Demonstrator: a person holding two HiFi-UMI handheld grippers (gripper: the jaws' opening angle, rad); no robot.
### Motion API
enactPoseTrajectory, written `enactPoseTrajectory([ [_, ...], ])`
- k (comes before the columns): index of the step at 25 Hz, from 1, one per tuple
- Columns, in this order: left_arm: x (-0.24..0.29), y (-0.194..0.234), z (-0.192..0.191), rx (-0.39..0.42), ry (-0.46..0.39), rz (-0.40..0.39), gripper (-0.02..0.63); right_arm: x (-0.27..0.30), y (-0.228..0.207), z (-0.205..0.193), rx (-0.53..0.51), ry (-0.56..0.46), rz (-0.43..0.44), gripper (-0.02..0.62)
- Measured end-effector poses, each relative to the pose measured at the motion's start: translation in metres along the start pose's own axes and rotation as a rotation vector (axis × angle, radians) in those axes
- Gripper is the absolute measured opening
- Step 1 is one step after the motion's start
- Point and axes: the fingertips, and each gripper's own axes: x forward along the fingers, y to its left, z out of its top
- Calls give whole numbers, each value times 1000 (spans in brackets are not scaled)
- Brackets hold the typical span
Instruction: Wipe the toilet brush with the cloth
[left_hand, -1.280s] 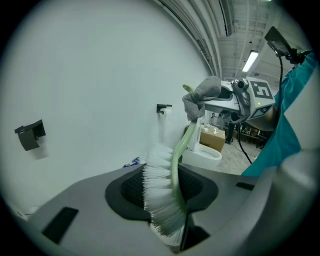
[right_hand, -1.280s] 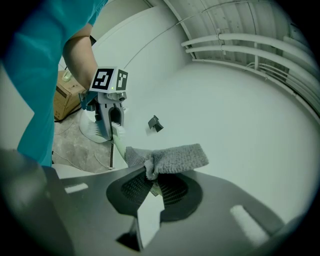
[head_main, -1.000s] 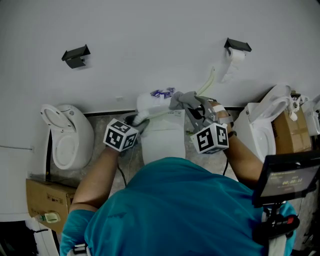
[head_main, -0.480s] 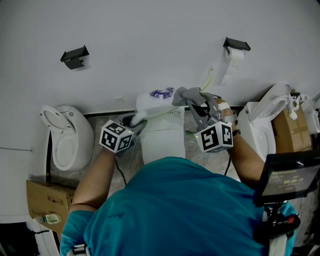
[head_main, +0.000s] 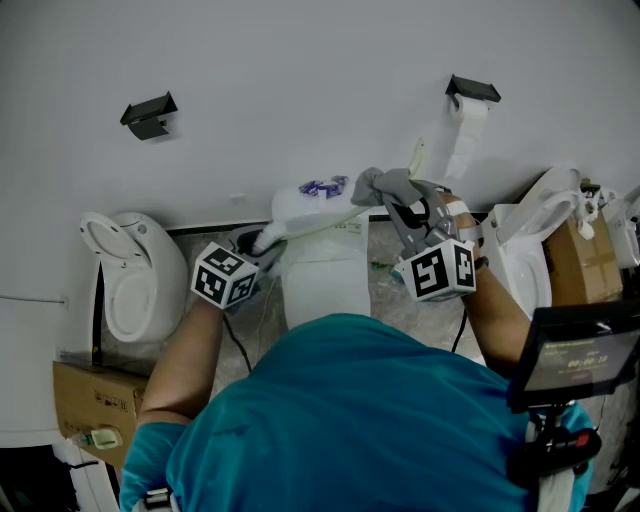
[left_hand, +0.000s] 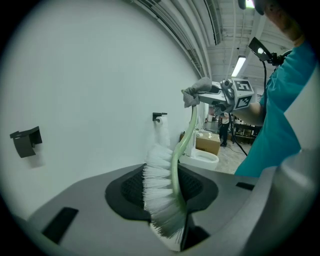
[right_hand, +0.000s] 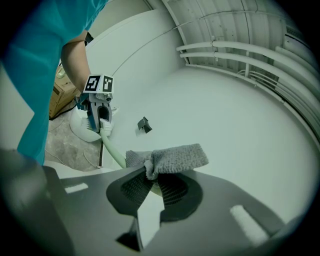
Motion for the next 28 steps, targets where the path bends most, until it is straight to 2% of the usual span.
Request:
enactPoseTrajectory([
  [28,-21,4,-5,115,1,26,152,-13,-50,-27,62,37,-56,35],
])
